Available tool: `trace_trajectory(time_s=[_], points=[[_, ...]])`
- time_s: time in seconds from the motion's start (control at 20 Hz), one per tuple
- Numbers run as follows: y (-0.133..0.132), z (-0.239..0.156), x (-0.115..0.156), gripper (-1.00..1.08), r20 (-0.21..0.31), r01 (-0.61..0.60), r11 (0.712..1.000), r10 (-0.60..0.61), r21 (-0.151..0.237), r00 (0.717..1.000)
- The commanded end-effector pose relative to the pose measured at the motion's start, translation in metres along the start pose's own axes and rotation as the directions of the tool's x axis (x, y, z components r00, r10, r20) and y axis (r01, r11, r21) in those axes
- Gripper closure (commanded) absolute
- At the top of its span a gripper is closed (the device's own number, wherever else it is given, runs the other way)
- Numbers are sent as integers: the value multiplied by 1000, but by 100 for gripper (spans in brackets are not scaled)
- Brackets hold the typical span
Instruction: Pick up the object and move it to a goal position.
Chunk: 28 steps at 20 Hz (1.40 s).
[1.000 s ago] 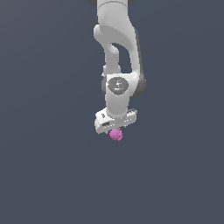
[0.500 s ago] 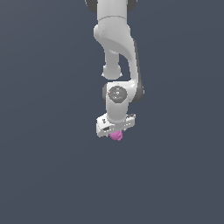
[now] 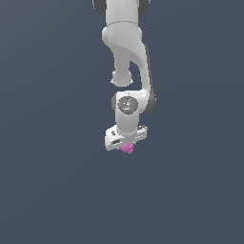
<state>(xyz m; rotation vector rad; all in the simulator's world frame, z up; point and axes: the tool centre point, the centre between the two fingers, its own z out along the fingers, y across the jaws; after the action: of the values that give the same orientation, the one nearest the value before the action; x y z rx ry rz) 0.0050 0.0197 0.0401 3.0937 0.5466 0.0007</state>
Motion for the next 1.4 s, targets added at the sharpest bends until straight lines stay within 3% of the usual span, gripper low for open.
trace_trajectory(time_s=[0.0, 0.65, 1.35], points=[[0, 1, 0, 108, 0, 0, 1000, 0, 0, 1000], [2, -23, 8, 108, 0, 1, 1000, -1, 0, 1000], [13, -136, 48, 108, 0, 1, 1000, -1, 1, 1000]])
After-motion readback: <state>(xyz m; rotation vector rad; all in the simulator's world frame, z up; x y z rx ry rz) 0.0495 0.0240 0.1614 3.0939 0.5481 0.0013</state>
